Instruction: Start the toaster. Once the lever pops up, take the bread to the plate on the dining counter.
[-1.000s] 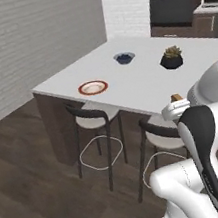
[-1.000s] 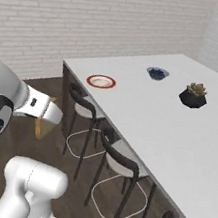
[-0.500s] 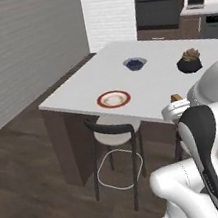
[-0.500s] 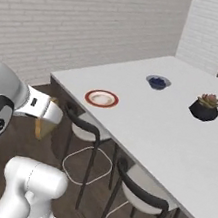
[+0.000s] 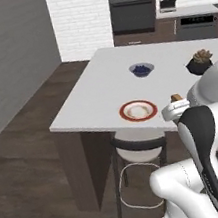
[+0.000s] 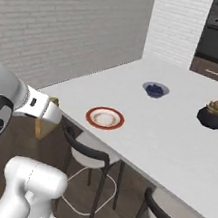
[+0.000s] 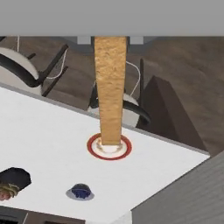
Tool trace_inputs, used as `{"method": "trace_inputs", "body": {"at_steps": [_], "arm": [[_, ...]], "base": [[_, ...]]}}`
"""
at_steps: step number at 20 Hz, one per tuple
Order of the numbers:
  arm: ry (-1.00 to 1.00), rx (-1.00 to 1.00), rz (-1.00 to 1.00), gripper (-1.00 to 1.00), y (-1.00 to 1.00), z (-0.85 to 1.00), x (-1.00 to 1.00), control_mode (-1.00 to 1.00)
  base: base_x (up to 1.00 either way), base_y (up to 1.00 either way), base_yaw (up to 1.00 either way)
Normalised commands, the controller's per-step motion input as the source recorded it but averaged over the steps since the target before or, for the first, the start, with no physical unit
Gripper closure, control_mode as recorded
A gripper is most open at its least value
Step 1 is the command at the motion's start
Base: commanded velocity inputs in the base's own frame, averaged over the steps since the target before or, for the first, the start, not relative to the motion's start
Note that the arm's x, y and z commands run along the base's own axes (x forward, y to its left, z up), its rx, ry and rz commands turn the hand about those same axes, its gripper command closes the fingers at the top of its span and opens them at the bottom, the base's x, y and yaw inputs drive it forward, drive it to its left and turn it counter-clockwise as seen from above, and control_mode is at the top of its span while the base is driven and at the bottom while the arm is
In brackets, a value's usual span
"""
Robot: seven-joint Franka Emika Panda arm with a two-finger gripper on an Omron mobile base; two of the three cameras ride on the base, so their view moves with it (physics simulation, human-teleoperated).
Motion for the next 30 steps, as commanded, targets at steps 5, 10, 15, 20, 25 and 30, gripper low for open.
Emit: {"method": "trace_inputs", "body": {"at_steps": [5,10,15,20,25,30], "arm": [[0.0,0.0,0.0,1.0,0.0,0.0,0.0,1.0],[0.0,0.0,0.0,1.0,0.0,0.0,0.0,1.0],[0.0,0.0,0.0,1.0,0.0,0.0,0.0,1.0],[0.0,0.0,0.0,1.0,0.0,0.0,0.0,1.0],[0.0,0.0,0.0,1.0,0.0,0.0,0.0,1.0],[0.0,0.0,0.0,1.0,0.0,0.0,0.0,1.0]], "base": [[0.89,0.73,-0.3],[0.6,0.19,-0.26],[0.42,0.0,-0.23],[0.46,0.0,-0.18],[0.61,0.02,-0.14],[0.31,0.0,-0.1]]}}
